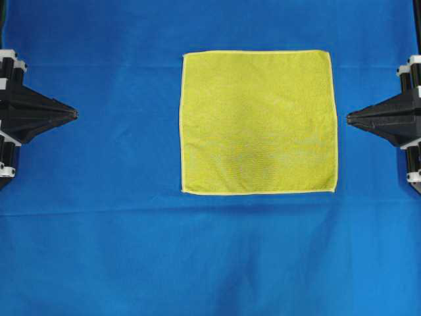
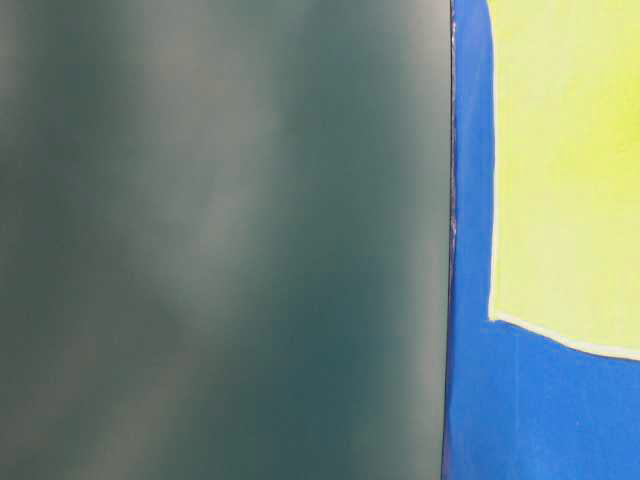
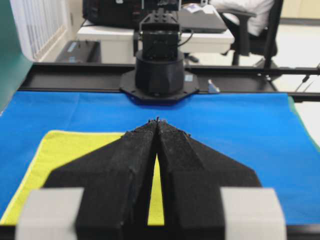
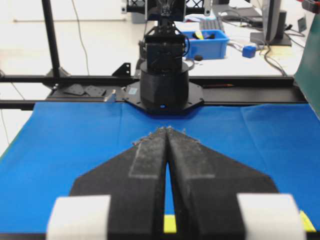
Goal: Fold the yellow towel.
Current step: 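Move both grippers to the towel's far corners and grasp them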
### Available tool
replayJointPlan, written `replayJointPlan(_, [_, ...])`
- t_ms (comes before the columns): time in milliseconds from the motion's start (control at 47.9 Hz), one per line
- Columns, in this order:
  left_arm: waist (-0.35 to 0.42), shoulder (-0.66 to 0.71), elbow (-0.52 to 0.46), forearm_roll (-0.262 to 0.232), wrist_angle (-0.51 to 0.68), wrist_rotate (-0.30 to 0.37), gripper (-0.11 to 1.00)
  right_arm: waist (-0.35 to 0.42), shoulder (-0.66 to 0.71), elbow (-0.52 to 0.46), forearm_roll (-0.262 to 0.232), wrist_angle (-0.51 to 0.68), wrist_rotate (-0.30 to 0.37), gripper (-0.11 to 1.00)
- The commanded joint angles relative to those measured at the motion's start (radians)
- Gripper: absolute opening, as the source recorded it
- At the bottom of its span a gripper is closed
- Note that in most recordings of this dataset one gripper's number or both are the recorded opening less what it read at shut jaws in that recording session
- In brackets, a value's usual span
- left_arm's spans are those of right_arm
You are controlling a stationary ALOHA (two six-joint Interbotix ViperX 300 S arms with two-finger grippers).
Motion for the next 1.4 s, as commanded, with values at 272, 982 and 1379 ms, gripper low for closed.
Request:
replayJointPlan(272, [0.098,0.293,-0.160,-0.029,-0.008,-0.015,0.00,-0.225,0.020,-0.101,0.054,0.311,0.043,0.00])
replayJointPlan(982, [0.416,0.942,-0.454,-0.028,0.140,0.006,0.82,-0.719,0.431,-0.149,-0.074,0.548,0.034,0.59])
replayJointPlan(1379, [0.486,1.173,-0.545,-0.028,0.043,0.008,0.83,-0.730,0.776,-0.225,-0.118,0.433,0.032,0.58])
